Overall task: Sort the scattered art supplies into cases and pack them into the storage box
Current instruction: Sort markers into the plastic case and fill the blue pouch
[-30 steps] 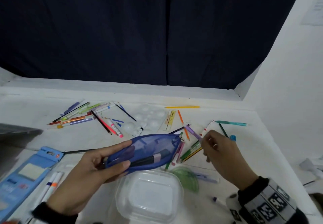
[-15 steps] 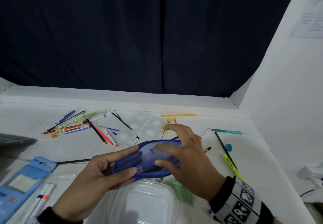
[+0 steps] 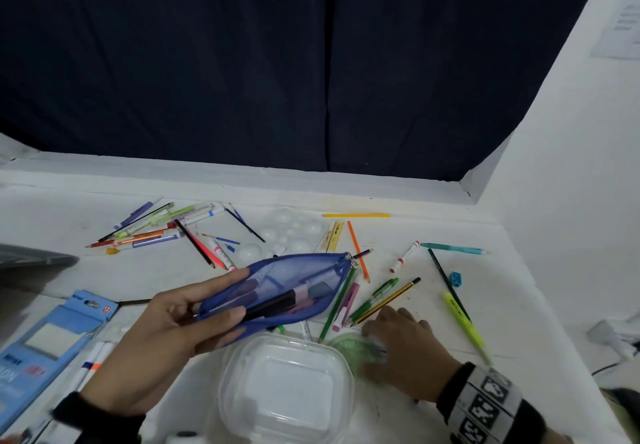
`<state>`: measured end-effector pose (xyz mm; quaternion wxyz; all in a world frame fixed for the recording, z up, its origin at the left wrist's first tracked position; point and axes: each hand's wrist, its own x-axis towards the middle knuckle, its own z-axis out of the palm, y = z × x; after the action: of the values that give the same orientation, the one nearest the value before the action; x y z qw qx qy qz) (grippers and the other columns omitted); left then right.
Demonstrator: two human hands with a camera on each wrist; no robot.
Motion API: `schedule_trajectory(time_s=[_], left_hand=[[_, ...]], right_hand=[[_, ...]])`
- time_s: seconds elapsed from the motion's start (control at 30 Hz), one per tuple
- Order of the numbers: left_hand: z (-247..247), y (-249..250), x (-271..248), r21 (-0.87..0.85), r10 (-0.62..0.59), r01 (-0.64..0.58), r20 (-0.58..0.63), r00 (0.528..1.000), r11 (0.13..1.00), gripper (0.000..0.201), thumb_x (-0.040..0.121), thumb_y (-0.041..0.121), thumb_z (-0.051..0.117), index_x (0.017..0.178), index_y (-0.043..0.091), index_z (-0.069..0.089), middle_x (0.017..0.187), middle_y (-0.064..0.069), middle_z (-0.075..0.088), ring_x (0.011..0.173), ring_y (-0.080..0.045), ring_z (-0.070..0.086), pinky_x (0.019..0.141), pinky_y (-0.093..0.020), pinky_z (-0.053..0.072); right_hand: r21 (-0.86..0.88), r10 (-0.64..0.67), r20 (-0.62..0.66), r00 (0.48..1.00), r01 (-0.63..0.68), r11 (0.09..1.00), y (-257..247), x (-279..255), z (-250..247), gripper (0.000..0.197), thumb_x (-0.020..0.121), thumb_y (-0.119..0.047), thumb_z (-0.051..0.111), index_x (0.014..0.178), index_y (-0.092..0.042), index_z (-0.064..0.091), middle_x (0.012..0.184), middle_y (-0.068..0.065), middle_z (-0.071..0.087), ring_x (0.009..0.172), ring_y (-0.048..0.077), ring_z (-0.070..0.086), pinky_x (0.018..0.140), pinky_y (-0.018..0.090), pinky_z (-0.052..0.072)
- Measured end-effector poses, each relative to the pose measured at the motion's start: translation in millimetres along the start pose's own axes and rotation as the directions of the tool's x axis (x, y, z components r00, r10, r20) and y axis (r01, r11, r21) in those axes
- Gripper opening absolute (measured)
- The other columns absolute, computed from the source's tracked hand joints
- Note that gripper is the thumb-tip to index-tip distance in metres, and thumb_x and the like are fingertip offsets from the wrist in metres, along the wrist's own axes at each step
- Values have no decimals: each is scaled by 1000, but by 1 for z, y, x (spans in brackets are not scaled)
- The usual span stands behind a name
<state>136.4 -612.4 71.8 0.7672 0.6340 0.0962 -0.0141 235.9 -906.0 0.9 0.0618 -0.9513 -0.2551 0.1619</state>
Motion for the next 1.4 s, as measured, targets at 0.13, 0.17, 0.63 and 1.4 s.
schedule_trajectory(time_s=[0.13,0.17,0.63,1.4], left_hand=[[3,-1,2,-12,15,-15,13,1000,1000,75,48,12,96,120,14,73,121,-11,71,111,-27,69,86,-36,58],[2,-1,2,-12,21,-21,20,1000,1000,82,42,23,99,119,16,73,121,-10,71,112,-27,69,85,-36,58],[12,2,13,37,82,-83,37,996,996,98,32,42,101,122,18,72,122,-10,71,115,-25,67,88,-36,58],[13,2,19,-57,68,-67,14,998,996,74,57,4,80,129,11,64,122,-10,71,115,-22,67,84,-31,59]], right_hand=[[20,8,-77,997,-7,1000,-9,0,-2,31,87,-46,60,115,-33,55,118,-10,48,111,15,43,91,37,36],[58,13,-115,993,-7,998,-9,0,-5,21,90,-40,58,109,-32,56,113,-11,51,107,13,46,88,35,38],[210,-105,-811,575,453,866,-29,-3,-89,12,104,-15,49,96,-20,57,83,-5,61,76,17,55,69,36,48],[59,-116,-246,962,134,989,63,52,-32,21,95,-30,56,115,-35,61,111,-15,62,108,8,53,96,39,46]])
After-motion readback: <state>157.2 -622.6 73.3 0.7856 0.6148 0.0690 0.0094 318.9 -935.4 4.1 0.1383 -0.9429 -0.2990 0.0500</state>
